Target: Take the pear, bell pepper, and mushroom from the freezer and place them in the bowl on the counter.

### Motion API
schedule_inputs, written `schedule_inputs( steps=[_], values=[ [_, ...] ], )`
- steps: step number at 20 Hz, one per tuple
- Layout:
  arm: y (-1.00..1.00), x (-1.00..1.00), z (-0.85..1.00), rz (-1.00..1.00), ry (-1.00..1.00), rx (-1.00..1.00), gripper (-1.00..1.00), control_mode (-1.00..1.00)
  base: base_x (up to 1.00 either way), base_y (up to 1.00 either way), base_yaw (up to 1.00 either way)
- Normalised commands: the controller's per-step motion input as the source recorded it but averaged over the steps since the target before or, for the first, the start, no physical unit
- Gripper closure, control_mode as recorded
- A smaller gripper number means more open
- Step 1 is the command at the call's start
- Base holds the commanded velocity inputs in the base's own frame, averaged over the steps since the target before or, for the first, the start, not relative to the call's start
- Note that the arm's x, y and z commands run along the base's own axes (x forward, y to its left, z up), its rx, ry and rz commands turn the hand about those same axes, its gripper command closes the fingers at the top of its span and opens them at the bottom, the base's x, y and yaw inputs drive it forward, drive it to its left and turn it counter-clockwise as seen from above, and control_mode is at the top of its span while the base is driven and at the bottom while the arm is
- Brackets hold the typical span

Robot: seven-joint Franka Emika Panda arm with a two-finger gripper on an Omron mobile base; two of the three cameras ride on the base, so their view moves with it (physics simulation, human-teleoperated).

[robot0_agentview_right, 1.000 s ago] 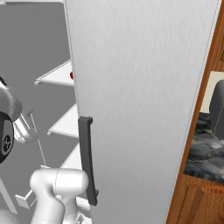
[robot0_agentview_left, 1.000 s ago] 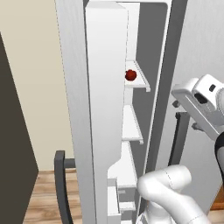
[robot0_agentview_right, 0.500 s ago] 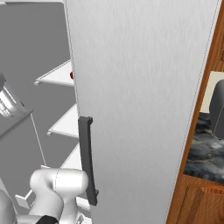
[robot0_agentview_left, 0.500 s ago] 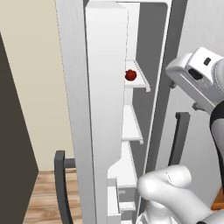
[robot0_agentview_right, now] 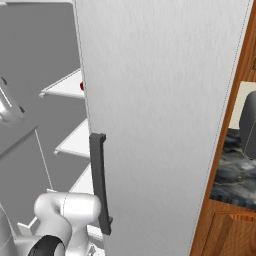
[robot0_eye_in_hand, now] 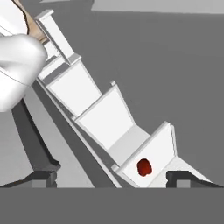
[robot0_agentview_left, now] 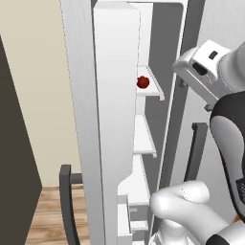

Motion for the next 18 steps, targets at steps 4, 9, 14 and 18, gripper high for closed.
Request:
schedule_inputs(
  steps=[4,9,14,18],
  values=[
    [0.00,0.49,0.00,-0.03,-0.01,0.00,-1.00,-1.00,0.00,0.00,0.00],
    [0.00,0.50,0.00,0.00,0.10,0.00,-1.00,-1.00,0.00,0.00,0.00],
    [0.00,0.43,0.00,0.00,0.04,0.00,-1.00,-1.00,0.00,0.00,0.00],
    [0.00,0.30,0.00,0.00,0.00,-0.02,-1.00,-1.00,0.00,0.00,0.00]
  ],
)
